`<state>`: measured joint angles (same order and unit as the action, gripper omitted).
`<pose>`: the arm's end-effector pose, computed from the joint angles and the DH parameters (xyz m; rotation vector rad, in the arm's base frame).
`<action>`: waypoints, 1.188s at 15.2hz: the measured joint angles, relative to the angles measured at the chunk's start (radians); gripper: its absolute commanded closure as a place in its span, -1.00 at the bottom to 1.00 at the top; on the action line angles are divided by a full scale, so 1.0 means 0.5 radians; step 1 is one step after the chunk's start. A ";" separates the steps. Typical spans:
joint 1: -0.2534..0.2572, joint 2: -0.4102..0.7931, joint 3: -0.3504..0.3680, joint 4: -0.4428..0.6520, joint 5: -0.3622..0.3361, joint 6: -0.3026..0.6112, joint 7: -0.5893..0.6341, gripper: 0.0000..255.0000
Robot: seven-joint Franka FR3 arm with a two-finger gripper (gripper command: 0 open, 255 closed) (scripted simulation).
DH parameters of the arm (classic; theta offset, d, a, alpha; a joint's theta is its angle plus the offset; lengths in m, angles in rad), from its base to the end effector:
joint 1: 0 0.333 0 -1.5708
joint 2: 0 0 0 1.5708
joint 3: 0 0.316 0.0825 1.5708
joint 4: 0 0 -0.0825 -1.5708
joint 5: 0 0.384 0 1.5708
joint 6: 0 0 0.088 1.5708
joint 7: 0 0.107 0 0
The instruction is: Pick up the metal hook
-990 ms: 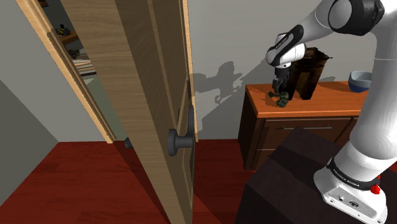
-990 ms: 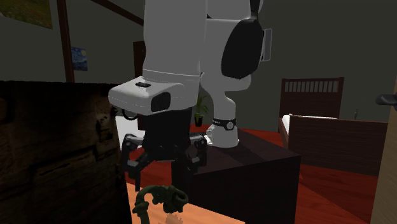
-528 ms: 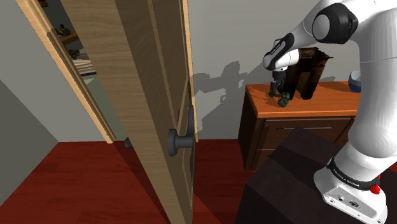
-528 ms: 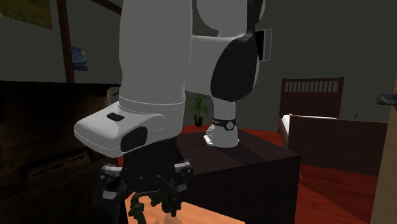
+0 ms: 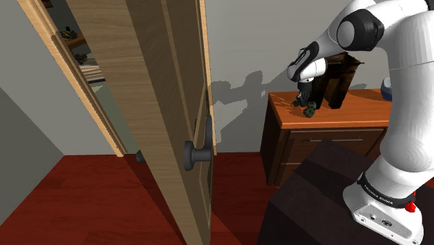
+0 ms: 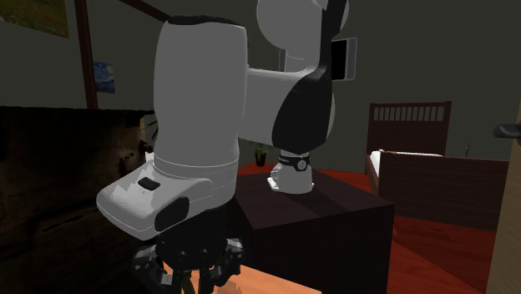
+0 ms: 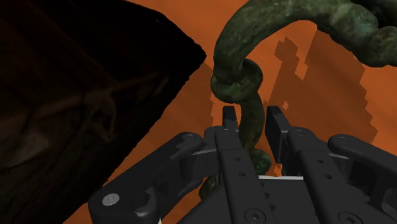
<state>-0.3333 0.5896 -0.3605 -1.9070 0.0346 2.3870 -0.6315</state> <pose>0.4836 -0.3910 0.1979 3.0354 -0.0598 -0.2513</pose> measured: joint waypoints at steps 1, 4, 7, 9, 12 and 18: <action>-0.001 0.001 0.000 0.001 0.000 -0.001 0.000 1.00; -0.001 0.002 -0.001 0.003 0.000 -0.002 0.000 1.00; -0.001 -0.002 -0.002 -0.003 -0.001 0.000 0.000 1.00; 0.006 -0.028 -0.008 -0.008 -0.009 -0.023 0.003 1.00; 0.019 -0.084 -0.023 -0.013 -0.026 -0.072 0.006 1.00; 0.040 -0.197 -0.051 -0.004 -0.061 -0.191 0.010 1.00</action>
<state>-0.3131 0.4911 -0.3862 -1.9088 0.0039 2.2917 -0.6265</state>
